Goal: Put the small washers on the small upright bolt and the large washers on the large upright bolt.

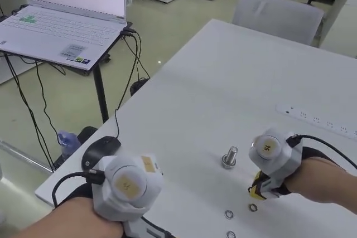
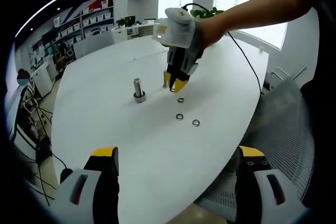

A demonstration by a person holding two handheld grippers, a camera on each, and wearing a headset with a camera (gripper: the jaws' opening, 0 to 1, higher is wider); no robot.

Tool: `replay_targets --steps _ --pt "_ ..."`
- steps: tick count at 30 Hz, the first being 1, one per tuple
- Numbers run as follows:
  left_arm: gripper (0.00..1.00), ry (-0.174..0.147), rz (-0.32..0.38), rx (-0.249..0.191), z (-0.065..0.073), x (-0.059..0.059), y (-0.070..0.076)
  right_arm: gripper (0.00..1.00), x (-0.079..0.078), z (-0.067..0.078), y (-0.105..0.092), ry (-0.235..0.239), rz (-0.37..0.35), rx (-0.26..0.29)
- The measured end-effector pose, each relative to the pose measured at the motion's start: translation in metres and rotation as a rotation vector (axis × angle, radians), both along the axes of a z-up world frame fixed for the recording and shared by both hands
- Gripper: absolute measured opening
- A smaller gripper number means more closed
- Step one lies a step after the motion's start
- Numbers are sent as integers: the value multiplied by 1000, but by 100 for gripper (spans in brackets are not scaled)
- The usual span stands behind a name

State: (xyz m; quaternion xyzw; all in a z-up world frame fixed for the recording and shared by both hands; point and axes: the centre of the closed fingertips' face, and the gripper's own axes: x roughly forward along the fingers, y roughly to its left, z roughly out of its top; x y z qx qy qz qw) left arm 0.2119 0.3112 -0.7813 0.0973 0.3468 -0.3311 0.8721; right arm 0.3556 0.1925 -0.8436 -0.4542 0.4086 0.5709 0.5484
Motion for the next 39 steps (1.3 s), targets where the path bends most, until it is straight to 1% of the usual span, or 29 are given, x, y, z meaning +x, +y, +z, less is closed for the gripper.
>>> replay_targets --steps 5,8,11,13,15,19,22,28,34,39 --pt "93 -9 -11 -6 1 2 -3 13 1 8 -17 -8 -20 -2" --pt "92 -9 -12 -5 2 3 -3 13 5 14 -27 -10 -56 0" --pt "91 -10 -13 -9 2 5 -4 13 13 18 -39 -20 -85 -4" --pt "90 -10 -11 -13 3 6 -3 13 20 22 -42 -30 -108 0" --pt "89 -9 -8 -16 4 7 -3 13 25 24 -44 -36 -115 2" --pt "90 -10 -16 -12 4 7 -4 13 35 32 -42 -49 -127 7" --pt "92 -17 -18 -4 3 8 -4 13 41 35 -39 -55 -126 10" --pt "93 -8 -25 3 -1 6 -5 13 52 41 -28 -65 -112 20" --pt "95 0 -23 4 -2 5 -4 13 53 44 -19 -74 -101 24" --pt "95 5 -18 -4 -4 5 -4 13 51 40 -14 -71 -85 10"
